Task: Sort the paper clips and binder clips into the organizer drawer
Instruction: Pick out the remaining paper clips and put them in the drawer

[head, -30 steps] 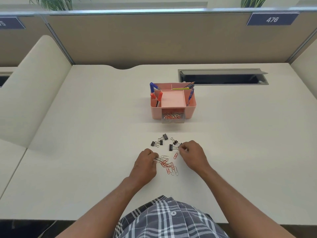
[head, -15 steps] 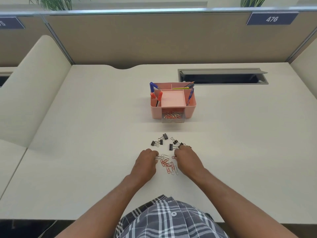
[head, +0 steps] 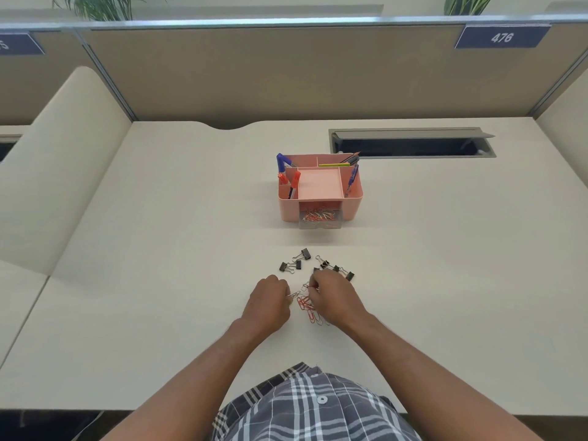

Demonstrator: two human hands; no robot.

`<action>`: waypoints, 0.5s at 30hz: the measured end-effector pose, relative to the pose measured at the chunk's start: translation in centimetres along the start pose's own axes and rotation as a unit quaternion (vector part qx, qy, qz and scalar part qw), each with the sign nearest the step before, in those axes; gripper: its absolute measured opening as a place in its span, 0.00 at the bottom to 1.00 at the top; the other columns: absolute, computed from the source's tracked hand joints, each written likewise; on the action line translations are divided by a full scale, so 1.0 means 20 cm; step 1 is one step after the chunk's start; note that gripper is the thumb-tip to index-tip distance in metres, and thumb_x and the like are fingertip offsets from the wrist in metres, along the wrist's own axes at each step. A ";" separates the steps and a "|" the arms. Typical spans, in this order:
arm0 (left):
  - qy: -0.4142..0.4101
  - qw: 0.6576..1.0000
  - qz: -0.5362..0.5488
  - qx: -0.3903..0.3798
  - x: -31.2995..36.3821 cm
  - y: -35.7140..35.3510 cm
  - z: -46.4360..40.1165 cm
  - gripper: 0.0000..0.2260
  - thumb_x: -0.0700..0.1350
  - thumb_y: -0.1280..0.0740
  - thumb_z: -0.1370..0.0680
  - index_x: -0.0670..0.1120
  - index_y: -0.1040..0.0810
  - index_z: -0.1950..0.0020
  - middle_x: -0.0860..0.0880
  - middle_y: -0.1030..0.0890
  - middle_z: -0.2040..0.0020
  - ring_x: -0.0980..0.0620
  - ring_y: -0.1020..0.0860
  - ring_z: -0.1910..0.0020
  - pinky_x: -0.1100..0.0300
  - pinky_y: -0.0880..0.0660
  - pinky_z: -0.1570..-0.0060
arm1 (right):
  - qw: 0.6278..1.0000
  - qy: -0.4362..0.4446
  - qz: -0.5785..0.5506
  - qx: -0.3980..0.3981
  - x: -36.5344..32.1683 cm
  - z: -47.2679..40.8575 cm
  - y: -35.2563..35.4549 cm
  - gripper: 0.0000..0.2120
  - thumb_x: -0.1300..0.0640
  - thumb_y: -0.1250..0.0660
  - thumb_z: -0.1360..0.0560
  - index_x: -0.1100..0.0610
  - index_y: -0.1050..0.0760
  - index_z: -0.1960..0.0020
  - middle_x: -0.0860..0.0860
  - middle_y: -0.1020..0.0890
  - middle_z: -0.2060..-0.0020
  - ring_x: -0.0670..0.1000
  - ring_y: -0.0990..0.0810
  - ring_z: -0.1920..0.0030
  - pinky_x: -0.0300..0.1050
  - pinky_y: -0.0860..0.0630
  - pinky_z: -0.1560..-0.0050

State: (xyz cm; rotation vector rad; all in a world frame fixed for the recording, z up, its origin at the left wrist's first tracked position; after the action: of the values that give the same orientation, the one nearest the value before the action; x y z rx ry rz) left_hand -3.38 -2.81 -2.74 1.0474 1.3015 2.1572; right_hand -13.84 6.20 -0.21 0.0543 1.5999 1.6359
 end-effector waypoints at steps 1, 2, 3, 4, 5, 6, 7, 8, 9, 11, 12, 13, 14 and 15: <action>-0.002 1.000 0.001 0.002 0.00 0.00 0.00 0.04 0.45 0.36 0.22 0.46 0.25 0.56 0.48 0.24 0.53 0.46 0.27 0.52 0.54 0.29 0.57 | 1.000 0.015 0.003 0.011 -0.01 0.00 0.00 0.06 0.61 0.40 0.26 0.57 0.26 0.59 0.51 0.21 0.61 0.53 0.25 0.58 0.51 0.25 0.60; -0.003 1.000 0.002 0.006 0.00 0.01 0.01 0.04 0.44 0.36 0.22 0.47 0.25 0.56 0.48 0.24 0.54 0.46 0.27 0.53 0.55 0.30 0.58 | 0.999 0.039 0.009 0.021 -0.03 -0.01 -0.01 0.06 0.62 0.40 0.25 0.57 0.26 0.59 0.51 0.22 0.60 0.53 0.26 0.57 0.50 0.26 0.60; 0.000 1.000 0.005 0.011 -0.01 0.01 0.01 0.04 0.44 0.36 0.21 0.46 0.25 0.56 0.48 0.24 0.54 0.47 0.27 0.54 0.55 0.30 0.58 | 0.997 0.069 0.023 0.027 -0.06 -0.01 -0.01 0.05 0.62 0.39 0.25 0.58 0.26 0.59 0.52 0.22 0.60 0.54 0.27 0.57 0.49 0.28 0.61; 0.005 1.000 0.011 0.015 -0.02 0.02 0.01 0.04 0.44 0.36 0.21 0.46 0.24 0.55 0.48 0.23 0.55 0.47 0.26 0.54 0.55 0.30 0.59 | 0.994 0.099 0.046 0.029 -0.08 0.00 -0.03 0.05 0.64 0.38 0.26 0.58 0.27 0.60 0.52 0.23 0.62 0.54 0.28 0.58 0.48 0.31 0.64; 0.011 1.000 0.016 0.018 -0.02 0.03 0.01 0.04 0.44 0.37 0.21 0.46 0.24 0.55 0.48 0.23 0.55 0.47 0.25 0.55 0.55 0.30 0.58 | 0.990 0.121 0.073 0.030 -0.09 0.00 -0.04 0.06 0.66 0.36 0.28 0.58 0.28 0.62 0.51 0.24 0.64 0.54 0.28 0.59 0.46 0.35 0.67; 0.017 0.999 0.020 0.019 -0.03 0.03 0.01 0.04 0.43 0.37 0.21 0.45 0.23 0.54 0.48 0.22 0.55 0.46 0.25 0.55 0.55 0.30 0.58 | 0.986 0.136 0.097 0.028 -0.10 0.01 -0.06 0.08 0.69 0.34 0.31 0.57 0.29 0.63 0.51 0.25 0.65 0.54 0.28 0.61 0.45 0.38 0.68; 0.023 0.999 0.021 0.020 -0.04 0.04 0.01 0.04 0.43 0.37 0.21 0.45 0.23 0.54 0.48 0.21 0.55 0.46 0.24 0.55 0.55 0.30 0.58 | 0.982 0.144 0.118 0.021 -0.11 0.01 -0.07 0.10 0.70 0.33 0.34 0.57 0.29 0.64 0.51 0.25 0.66 0.54 0.28 0.62 0.44 0.40 0.68; 0.029 0.999 0.025 0.020 -0.04 0.04 0.01 0.04 0.42 0.37 0.21 0.46 0.23 0.54 0.48 0.21 0.55 0.46 0.24 0.55 0.56 0.30 0.59 | 0.980 0.149 0.129 0.015 -0.11 0.00 -0.08 0.12 0.72 0.32 0.37 0.57 0.29 0.64 0.51 0.25 0.67 0.54 0.28 0.63 0.43 0.40 0.69; 0.033 0.999 0.029 0.020 -0.05 0.05 0.01 0.05 0.41 0.38 0.22 0.46 0.23 0.54 0.48 0.20 0.55 0.47 0.24 0.55 0.56 0.31 0.59 | 0.980 0.150 0.132 0.012 -0.11 0.00 -0.08 0.12 0.73 0.32 0.38 0.57 0.29 0.65 0.51 0.25 0.67 0.54 0.28 0.63 0.44 0.38 0.69; 0.041 0.998 0.036 0.021 -0.06 0.05 0.01 0.05 0.41 0.38 0.22 0.47 0.23 0.55 0.49 0.19 0.55 0.47 0.24 0.56 0.57 0.33 0.60 | 0.981 0.147 0.127 0.009 -0.10 -0.01 -0.08 0.13 0.75 0.34 0.39 0.58 0.29 0.64 0.53 0.25 0.67 0.55 0.28 0.63 0.46 0.33 0.68; 0.047 0.998 0.042 0.020 -0.06 0.06 0.01 0.06 0.42 0.38 0.22 0.47 0.22 0.55 0.49 0.18 0.55 0.47 0.23 0.56 0.57 0.32 0.59 | 0.982 0.142 0.125 0.006 -0.10 -0.01 -0.09 0.13 0.75 0.35 0.39 0.58 0.29 0.64 0.54 0.25 0.67 0.56 0.28 0.63 0.46 0.33 0.67; 0.055 0.997 0.053 0.021 -0.07 0.06 0.01 0.06 0.42 0.37 0.21 0.47 0.22 0.55 0.49 0.18 0.56 0.47 0.23 0.55 0.56 0.30 0.58 | 0.983 0.135 0.125 0.001 -0.09 -0.02 -0.09 0.13 0.75 0.36 0.39 0.59 0.29 0.64 0.54 0.25 0.66 0.56 0.27 0.62 0.46 0.35 0.67; 0.065 0.995 0.069 0.022 -0.08 0.07 0.01 0.06 0.42 0.37 0.21 0.46 0.21 0.55 0.49 0.18 0.56 0.47 0.22 0.55 0.56 0.29 0.57 | 0.983 0.130 0.125 0.001 -0.09 -0.02 -0.10 0.12 0.75 0.37 0.37 0.59 0.28 0.63 0.55 0.25 0.66 0.57 0.27 0.62 0.46 0.36 0.66; 0.075 0.993 0.086 0.022 -0.09 0.07 0.01 0.06 0.42 0.37 0.21 0.46 0.20 0.55 0.50 0.18 0.56 0.47 0.22 0.55 0.57 0.28 0.57 | 0.984 0.126 0.124 0.006 -0.09 -0.03 -0.10 0.11 0.74 0.38 0.36 0.60 0.28 0.61 0.56 0.24 0.64 0.57 0.27 0.60 0.46 0.37 0.65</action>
State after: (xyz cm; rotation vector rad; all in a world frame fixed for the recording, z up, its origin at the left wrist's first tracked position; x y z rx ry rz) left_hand -2.06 -4.55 -2.15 1.0683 1.3760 2.3852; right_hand -11.99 4.50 -1.14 0.0563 1.8540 1.8834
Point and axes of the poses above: each hand's wrist, its own z-axis away from the middle knuckle, its own y-axis out of the back of the hand, x = y × z, the point moved 9 cm from there along -z, towards the middle knuckle
